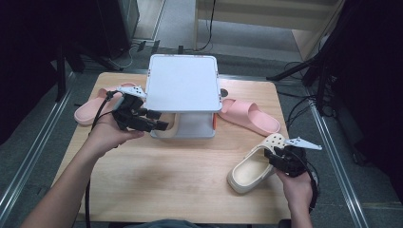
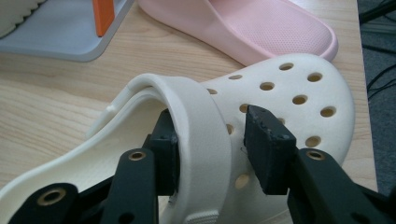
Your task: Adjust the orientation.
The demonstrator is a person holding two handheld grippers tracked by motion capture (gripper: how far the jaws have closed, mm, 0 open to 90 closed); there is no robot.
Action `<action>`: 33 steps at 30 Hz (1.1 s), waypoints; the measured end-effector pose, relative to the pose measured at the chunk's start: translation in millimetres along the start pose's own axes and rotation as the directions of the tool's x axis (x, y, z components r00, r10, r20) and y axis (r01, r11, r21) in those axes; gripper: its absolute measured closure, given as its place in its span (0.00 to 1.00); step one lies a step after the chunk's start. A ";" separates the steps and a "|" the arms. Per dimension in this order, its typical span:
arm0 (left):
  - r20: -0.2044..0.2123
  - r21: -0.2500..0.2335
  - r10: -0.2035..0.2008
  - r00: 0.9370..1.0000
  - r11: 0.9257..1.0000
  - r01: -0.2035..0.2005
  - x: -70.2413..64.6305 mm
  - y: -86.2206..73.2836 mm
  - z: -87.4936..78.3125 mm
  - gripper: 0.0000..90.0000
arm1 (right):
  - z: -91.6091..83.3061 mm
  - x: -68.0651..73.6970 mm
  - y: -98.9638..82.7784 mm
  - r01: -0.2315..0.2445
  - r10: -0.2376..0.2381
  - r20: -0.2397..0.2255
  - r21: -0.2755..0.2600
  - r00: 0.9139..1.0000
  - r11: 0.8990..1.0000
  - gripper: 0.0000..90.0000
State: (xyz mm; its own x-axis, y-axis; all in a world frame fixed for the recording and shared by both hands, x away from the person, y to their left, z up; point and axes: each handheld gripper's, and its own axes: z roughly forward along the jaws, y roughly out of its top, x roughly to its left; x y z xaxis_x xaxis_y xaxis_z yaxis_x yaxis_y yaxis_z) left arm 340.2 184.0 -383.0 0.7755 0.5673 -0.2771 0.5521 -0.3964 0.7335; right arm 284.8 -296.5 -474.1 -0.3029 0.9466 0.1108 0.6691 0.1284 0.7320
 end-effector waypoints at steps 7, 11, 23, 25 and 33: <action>0.001 -0.003 -0.003 1.000 1.000 0.003 1.6 -0.1 -0.5 0.45 | -8.9 0.7 7.3 -0.001 0.001 0.024 -0.008 1.000 1.000 0.81; 0.001 0.004 -0.004 1.000 1.000 0.004 0.0 0.0 0.0 0.46 | -17.4 7.4 13.7 0.018 -0.017 0.037 -0.036 0.999 0.999 0.86; 0.008 0.010 0.002 1.000 1.000 -0.002 -4.2 -0.3 3.2 0.47 | -29.8 51.8 35.3 0.094 -0.104 -0.101 -0.097 0.989 0.991 0.88; 0.011 0.015 0.005 1.000 1.000 -0.005 -5.4 -0.6 4.2 0.47 | -28.5 61.8 38.2 0.106 -0.120 -0.141 -0.097 0.983 0.990 0.88; 0.018 0.020 0.003 1.000 1.000 -0.003 -11.5 -5.1 7.0 0.47 | -19.3 106.3 48.5 0.186 -0.202 -0.267 -0.085 0.942 0.979 0.88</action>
State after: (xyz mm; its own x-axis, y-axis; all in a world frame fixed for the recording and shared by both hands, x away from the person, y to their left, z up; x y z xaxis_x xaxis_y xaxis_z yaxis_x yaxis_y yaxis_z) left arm 330.6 174.5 -388.0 0.7824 0.5529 -0.2864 0.5558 -0.4128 0.7215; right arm 272.0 -195.4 -413.8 -0.6022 0.7866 0.1361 0.5409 0.2767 0.7943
